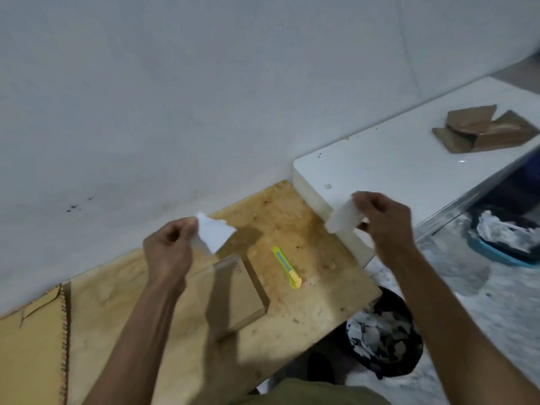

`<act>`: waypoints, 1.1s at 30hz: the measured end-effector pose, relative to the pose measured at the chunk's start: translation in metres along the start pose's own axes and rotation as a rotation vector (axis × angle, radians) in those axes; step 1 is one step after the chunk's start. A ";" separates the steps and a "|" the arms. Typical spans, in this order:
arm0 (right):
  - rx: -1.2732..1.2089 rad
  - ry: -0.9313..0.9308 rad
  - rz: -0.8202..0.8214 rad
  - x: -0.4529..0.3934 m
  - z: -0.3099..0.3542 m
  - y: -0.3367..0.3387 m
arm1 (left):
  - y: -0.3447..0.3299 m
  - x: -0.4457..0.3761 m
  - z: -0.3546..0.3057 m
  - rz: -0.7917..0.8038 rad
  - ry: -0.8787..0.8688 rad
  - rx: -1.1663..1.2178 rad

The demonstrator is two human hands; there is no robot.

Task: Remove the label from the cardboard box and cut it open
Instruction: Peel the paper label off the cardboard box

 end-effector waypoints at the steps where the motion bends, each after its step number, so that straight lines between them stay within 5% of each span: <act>1: 0.068 0.025 -0.036 0.000 0.010 0.014 | 0.019 -0.009 0.008 -0.018 0.030 0.008; 10: 0.027 -0.048 0.230 0.091 -0.025 -0.115 | -0.030 0.015 0.020 0.267 0.119 0.072; 16: 0.224 0.013 0.097 0.102 -0.046 -0.115 | -0.054 0.048 0.015 0.531 0.219 0.247; 20: 0.130 0.016 0.091 0.111 -0.050 -0.110 | -0.059 0.061 0.011 0.595 0.264 0.294; 26: 0.178 0.063 0.177 0.117 -0.039 -0.110 | -0.050 0.063 -0.015 0.587 -0.028 0.070; 33: 0.800 0.221 0.534 0.113 -0.013 -0.139 | -0.044 0.064 -0.042 0.590 -0.417 -0.342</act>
Point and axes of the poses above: each hand's wrist, its own x-axis away from the middle knuckle, its own y-axis out of the back of the hand, z = x × y, the point moved 10 cm from there along -x, towards the middle knuckle, and after that the axes turned 14 degrees about -x, right-handed, at the moved point
